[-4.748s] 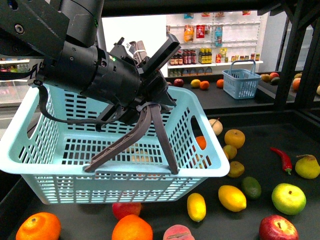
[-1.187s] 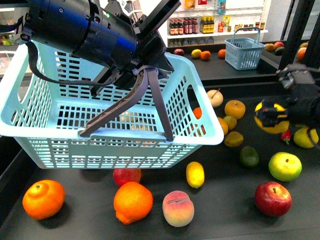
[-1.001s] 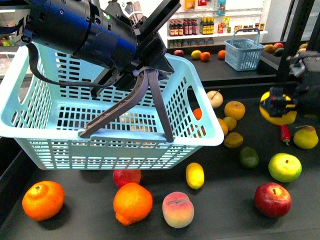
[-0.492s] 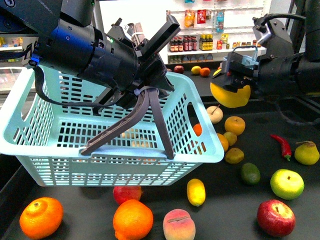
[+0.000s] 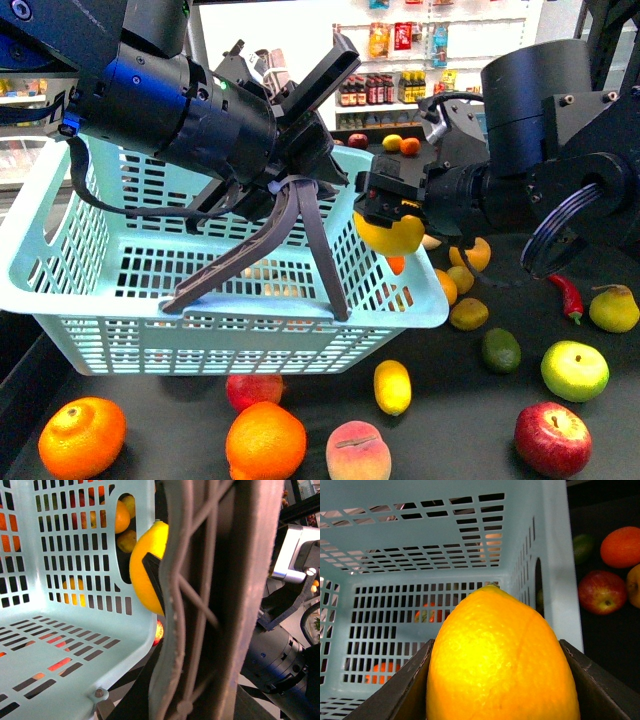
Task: Pick lemon from shelf
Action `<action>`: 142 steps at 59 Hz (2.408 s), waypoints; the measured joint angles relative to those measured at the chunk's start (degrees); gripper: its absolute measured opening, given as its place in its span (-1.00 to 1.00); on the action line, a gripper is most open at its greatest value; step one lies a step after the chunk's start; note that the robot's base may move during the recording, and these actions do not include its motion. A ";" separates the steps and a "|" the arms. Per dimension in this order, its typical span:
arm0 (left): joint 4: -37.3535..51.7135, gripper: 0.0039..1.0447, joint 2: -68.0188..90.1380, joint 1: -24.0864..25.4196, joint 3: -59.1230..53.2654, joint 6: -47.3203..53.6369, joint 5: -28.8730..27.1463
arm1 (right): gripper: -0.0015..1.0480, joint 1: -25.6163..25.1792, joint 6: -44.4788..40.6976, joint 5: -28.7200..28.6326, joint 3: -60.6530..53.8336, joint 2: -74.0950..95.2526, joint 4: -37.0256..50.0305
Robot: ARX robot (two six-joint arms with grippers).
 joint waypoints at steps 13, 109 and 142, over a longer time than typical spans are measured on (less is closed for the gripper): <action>-0.11 -0.73 0.00 0.22 0.00 -0.02 -0.63 | 0.47 1.49 -0.57 2.58 2.01 1.05 -3.06; -0.22 -0.73 0.42 0.04 0.00 -0.02 -0.28 | 0.86 -2.67 -12.50 7.21 21.49 36.76 -2.86; -0.22 -0.74 0.42 0.15 0.00 0.07 -0.33 | 0.86 -0.20 -14.64 10.05 41.51 49.90 -12.22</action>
